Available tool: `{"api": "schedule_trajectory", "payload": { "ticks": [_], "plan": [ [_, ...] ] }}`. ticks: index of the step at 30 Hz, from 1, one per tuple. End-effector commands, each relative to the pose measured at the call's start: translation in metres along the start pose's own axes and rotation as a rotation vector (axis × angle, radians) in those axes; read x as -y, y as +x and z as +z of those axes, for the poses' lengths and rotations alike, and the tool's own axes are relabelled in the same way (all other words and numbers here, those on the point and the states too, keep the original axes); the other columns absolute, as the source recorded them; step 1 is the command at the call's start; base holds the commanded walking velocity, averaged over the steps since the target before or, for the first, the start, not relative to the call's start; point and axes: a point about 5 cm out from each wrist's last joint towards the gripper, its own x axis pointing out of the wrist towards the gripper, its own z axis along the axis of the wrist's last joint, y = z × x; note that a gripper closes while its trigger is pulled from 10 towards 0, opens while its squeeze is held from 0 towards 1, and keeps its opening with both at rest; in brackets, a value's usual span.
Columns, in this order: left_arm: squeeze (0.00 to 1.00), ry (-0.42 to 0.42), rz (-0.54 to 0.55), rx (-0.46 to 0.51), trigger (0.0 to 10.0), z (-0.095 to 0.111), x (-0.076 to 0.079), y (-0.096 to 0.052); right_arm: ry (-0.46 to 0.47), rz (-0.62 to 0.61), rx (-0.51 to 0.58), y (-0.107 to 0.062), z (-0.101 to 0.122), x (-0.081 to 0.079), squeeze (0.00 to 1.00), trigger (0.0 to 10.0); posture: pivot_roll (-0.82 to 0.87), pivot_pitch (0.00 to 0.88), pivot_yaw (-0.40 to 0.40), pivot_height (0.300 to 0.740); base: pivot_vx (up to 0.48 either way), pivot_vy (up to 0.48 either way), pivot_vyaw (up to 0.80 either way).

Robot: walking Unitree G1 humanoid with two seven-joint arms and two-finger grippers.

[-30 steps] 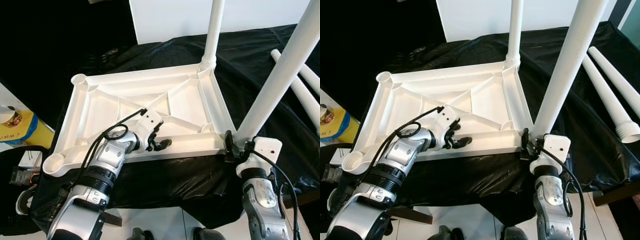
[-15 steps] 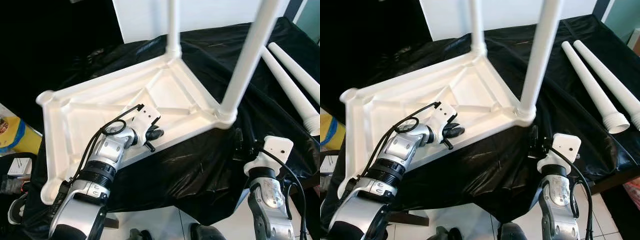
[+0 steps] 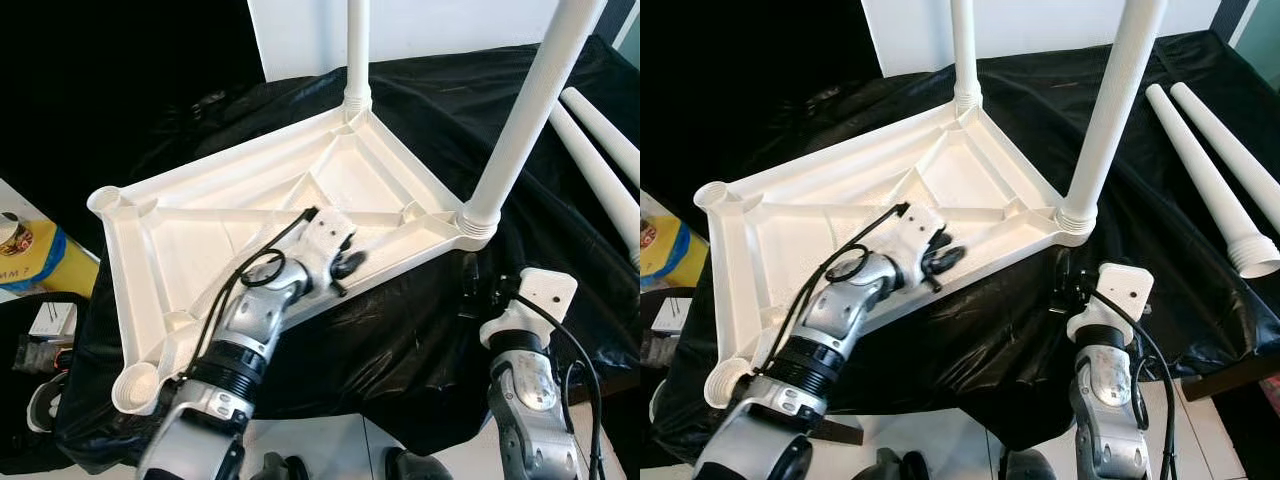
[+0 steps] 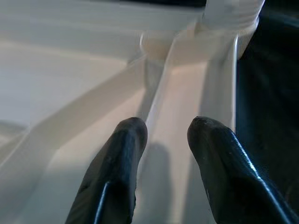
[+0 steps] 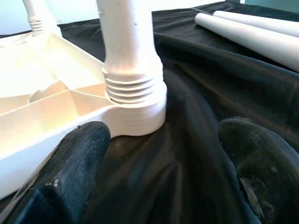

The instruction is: Building children table

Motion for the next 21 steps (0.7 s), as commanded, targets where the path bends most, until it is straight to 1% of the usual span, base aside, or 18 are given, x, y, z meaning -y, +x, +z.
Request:
{"api": "schedule_trajectory", "payload": {
  "ticks": [1,2,5,7,8,9,10,11,12,13,14,15,16,17,18,19,20,21],
  "plan": [
    [0.0,-0.017,0.084,0.033,10.0,0.003,-0.011,-0.005,0.006,0.003,-0.044,-0.002,-0.008,-0.002,0.0,10.0,-0.23,0.166,0.099,0.74,0.0,0.0,0.0],
    [0.0,-0.051,0.14,0.101,10.0,0.013,-0.028,-0.015,0.012,0.018,-0.061,-0.001,-0.011,-0.003,0.0,10.0,-0.22,0.166,0.095,0.74,0.0,0.0,0.0],
    [0.0,-0.06,0.157,0.112,10.0,0.015,-0.033,-0.019,0.014,0.024,-0.067,0.0,-0.012,-0.004,0.0,10.0,-0.22,0.166,0.095,0.74,0.0,0.0,0.0],
    [0.0,0.005,0.228,0.082,10.0,0.014,-0.049,-0.032,0.021,0.043,-0.085,0.003,-0.016,-0.007,0.0,10.0,-0.2,0.164,0.09,0.74,0.0,0.0,0.0],
    [0.0,0.005,0.228,0.082,10.0,0.014,-0.049,-0.032,0.021,0.043,-0.085,0.003,-0.016,-0.007,0.0,10.0,-0.2,0.164,0.09,0.74,0.0,0.0,0.0],
    [0.0,0.05,0.272,0.06,10.0,0.011,-0.059,-0.041,0.028,0.058,-0.108,0.005,-0.018,-0.009,0.0,10.0,-0.2,0.164,0.09,0.74,0.0,0.0,0.0],
    [0.0,0.05,0.272,0.06,10.0,0.011,-0.059,-0.041,0.028,0.058,-0.108,0.005,-0.018,-0.009,0.0,10.0,-0.2,0.164,0.09,0.74,0.0,0.0,0.0],
    [0.0,0.084,0.303,0.05,10.0,0.01,-0.066,-0.049,0.039,0.072,-0.127,0.007,-0.021,-0.012,0.0,10.0,-0.2,0.165,0.089,0.74,0.0,0.0,0.0],
    [0.0,0.084,0.303,0.05,10.0,0.01,-0.066,-0.049,0.039,0.072,-0.127,0.007,-0.021,-0.012,0.0,10.0,-0.2,0.165,0.089,0.74,0.0,0.0,0.0],
    [0.0,0.107,0.321,0.03,10.0,0.008,-0.072,-0.056,0.045,0.081,-0.14,0.008,-0.022,-0.013,0.0,10.0,-0.19,0.163,0.085,0.74,0.0,0.0,0.0],
    [0.0,0.107,0.321,0.03,10.0,0.008,-0.072,-0.056,0.045,0.081,-0.14,0.008,-0.022,-0.013,0.0,10.0,-0.19,0.163,0.085,0.74,0.0,0.0,0.0],
    [0.0,0.155,0.351,-0.001,10.0,0.005,-0.079,-0.065,0.042,0.092,-0.149,0.01,-0.024,-0.015,0.0,10.0,-0.18,0.163,0.082,0.74,0.0,0.0,0.0],
    [0.0,0.155,0.351,-0.001,10.0,0.005,-0.079,-0.065,0.042,0.092,-0.149,0.01,-0.024,-0.015,0.0,10.0,-0.18,0.163,0.082,0.74,0.0,0.0,0.0],
    [0.0,0.21,0.378,-0.037,10.0,0.003,-0.086,-0.074,0.041,0.101,-0.157,0.011,-0.025,-0.017,0.0,10.0,-0.17,0.162,0.076,0.74,0.0,0.0,0.0],
    [0.0,0.21,0.378,-0.037,10.0,0.003,-0.086,-0.074,0.041,0.101,-0.157,0.011,-0.025,-0.017,0.0,10.0,-0.17,0.162,0.076,0.74,0.0,0.0,0.0],
    [0.0,0.266,0.419,-0.082,10.0,-0.001,-0.095,-0.085,0.029,0.109,-0.168,0.013,-0.027,-0.019,0.0,10.0,-0.16,0.161,0.072,0.74,0.0,0.0,0.0],
    [0.0,0.266,0.419,-0.082,10.0,-0.001,-0.095,-0.085,0.029,0.109,-0.168,0.013,-0.027,-0.019,0.0,10.0,-0.16,0.161,0.072,0.74,0.0,0.0,0.0],
    [0.0,0.33,0.455,-0.133,10.0,-0.004,-0.104,-0.098,0.013,0.112,-0.183,0.015,-0.029,-0.02,0.0,10.0,-0.16,0.16,0.072,0.74,0.0,0.0,0.0]
  ]
}}
